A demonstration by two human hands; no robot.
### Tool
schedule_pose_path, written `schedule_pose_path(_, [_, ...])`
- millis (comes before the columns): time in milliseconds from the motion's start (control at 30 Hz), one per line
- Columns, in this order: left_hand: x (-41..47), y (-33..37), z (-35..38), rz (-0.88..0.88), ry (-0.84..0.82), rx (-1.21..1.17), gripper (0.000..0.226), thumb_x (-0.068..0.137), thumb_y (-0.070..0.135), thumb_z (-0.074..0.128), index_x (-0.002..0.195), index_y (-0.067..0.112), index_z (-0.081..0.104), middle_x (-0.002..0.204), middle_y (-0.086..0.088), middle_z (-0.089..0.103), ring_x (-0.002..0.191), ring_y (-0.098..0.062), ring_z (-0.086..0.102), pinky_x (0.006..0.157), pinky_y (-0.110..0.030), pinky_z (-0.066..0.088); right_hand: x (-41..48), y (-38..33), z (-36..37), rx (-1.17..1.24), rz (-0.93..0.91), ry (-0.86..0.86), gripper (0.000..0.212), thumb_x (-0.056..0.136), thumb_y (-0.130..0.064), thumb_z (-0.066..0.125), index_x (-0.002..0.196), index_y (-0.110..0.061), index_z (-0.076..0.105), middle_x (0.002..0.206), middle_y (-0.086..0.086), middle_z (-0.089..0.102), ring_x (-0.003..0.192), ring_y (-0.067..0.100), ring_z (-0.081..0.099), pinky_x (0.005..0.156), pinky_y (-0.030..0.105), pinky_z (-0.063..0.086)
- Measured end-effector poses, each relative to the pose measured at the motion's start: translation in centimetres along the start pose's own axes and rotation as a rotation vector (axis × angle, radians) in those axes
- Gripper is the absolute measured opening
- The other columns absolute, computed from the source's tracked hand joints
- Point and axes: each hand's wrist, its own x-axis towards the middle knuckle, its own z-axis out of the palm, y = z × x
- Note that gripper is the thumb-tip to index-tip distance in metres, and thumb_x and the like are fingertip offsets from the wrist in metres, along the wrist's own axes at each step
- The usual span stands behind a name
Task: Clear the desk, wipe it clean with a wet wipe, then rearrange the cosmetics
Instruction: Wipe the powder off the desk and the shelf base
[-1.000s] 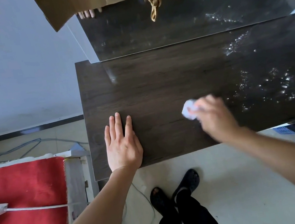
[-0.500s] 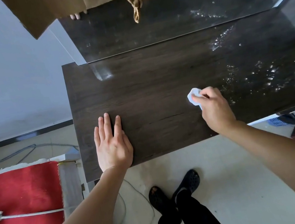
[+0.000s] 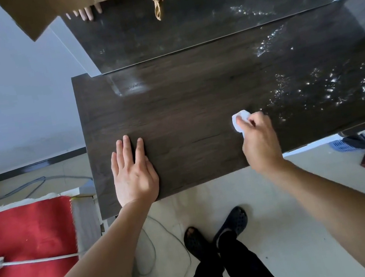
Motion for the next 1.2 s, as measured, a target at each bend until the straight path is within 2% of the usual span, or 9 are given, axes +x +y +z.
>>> schedule_pose_path(167, [0.1, -0.1, -0.1, 0.002, -0.021, 0.004, 0.051, 0.095, 0.025, 0.026, 0.143, 0.014, 0.038, 0.155, -0.015, 0.025, 0.145, -0.031, 0.014, 0.119, -0.043, 0.011, -7.2, -3.5, 1.3, 0.12, -0.341, -0.184, 0.066, 0.067, 0.019, 0.055, 0.119, -0.022, 0.054, 0.102, 0.001, 0.05, 0.087, 0.02, 0.044, 0.068, 0.027, 0.044])
schedule_pose_path(300, [-0.2, 0.4, -0.3, -0.035, -0.053, 0.026, 0.05, 0.095, 0.021, 0.032, 0.143, 0.012, 0.038, 0.155, -0.016, 0.023, 0.145, -0.033, 0.013, 0.119, -0.045, 0.01, -4.5, 4.2, -2.0, 0.019, -0.163, -0.108, 0.065, 0.066, 0.02, 0.062, 0.111, -0.026, 0.05, 0.092, 0.005, 0.05, 0.085, 0.024, 0.045, 0.071, 0.032, 0.046])
schedule_pose_path(433, [-0.5, 4.4, -0.8, 0.005, -0.09, -0.026, 0.049, 0.087, 0.009, 0.047, 0.137, 0.01, 0.046, 0.153, -0.018, 0.026, 0.143, -0.036, 0.016, 0.118, -0.047, 0.012, -2.2, 9.4, -7.0, -0.068, 0.074, -0.055, 0.029, 0.078, 0.006, 0.061, 0.101, -0.011, 0.067, 0.087, 0.008, 0.051, 0.084, 0.033, 0.053, 0.07, 0.031, 0.043])
schedule_pose_path(500, [-0.4, 7.5, -0.4, 0.068, -0.086, -0.085, 0.048, 0.086, 0.006, 0.049, 0.134, 0.01, 0.049, 0.152, -0.018, 0.03, 0.143, -0.035, 0.019, 0.118, -0.047, 0.013, -0.5, 9.3, -8.6, -0.054, 0.131, 0.089, 0.03, 0.078, 0.012, 0.056, 0.099, -0.006, 0.069, 0.084, 0.016, 0.053, 0.08, 0.04, 0.056, 0.068, 0.036, 0.047])
schedule_pose_path(600, [0.1, 11.4, 0.9, -0.022, -0.08, -0.179, 0.048, 0.083, 0.004, 0.049, 0.131, 0.009, 0.052, 0.151, -0.018, 0.032, 0.142, -0.035, 0.021, 0.118, -0.047, 0.014, 0.2, 6.1, -7.8, 0.004, 0.02, 0.149, 0.037, 0.077, 0.012, 0.056, 0.105, -0.01, 0.067, 0.095, 0.016, 0.055, 0.086, 0.037, 0.057, 0.07, 0.038, 0.05])
schedule_pose_path(733, [0.1, 12.3, 2.8, -0.064, -0.044, -0.1, 0.05, 0.084, 0.014, 0.032, 0.13, 0.009, 0.05, 0.151, -0.017, 0.032, 0.142, -0.034, 0.021, 0.117, -0.047, 0.013, -3.6, 1.8, -2.2, 0.059, -0.215, -0.136, 0.043, 0.075, 0.005, 0.061, 0.109, -0.022, 0.062, 0.104, 0.001, 0.051, 0.091, 0.023, 0.054, 0.066, 0.029, 0.047])
schedule_pose_path(833, [0.0, 12.2, 3.2, -0.044, -0.019, -0.058, 0.054, 0.084, 0.018, 0.022, 0.129, 0.008, 0.05, 0.149, -0.019, 0.034, 0.142, -0.035, 0.023, 0.116, -0.049, 0.016, -1.2, 2.4, -1.0, 0.086, -0.319, -0.145, 0.044, 0.077, 0.011, 0.058, 0.112, -0.016, 0.063, 0.098, 0.007, 0.055, 0.083, 0.027, 0.053, 0.065, 0.032, 0.046])
schedule_pose_path(1033, [0.0, 12.4, 3.8, -0.064, -0.006, 0.0, 0.048, 0.083, 0.01, 0.036, 0.129, 0.008, 0.048, 0.15, -0.019, 0.032, 0.142, -0.036, 0.021, 0.116, -0.051, 0.017, 8.8, 5.2, -2.4, -0.141, -0.006, -0.062, 0.047, 0.069, 0.018, 0.049, 0.108, -0.005, 0.059, 0.102, 0.015, 0.048, 0.091, 0.034, 0.047, 0.076, 0.043, 0.046])
schedule_pose_path(1200, [0.3, 12.8, 3.6, -0.074, 0.037, 0.017, 0.05, 0.078, 0.011, 0.041, 0.126, 0.006, 0.052, 0.148, -0.02, 0.036, 0.14, -0.036, 0.026, 0.115, -0.049, 0.017, -2.7, 3.5, -2.8, 0.099, -0.471, -0.268, 0.04, 0.079, 0.0, 0.046, 0.113, -0.013, 0.062, 0.099, 0.004, 0.054, 0.084, 0.024, 0.053, 0.068, 0.031, 0.049])
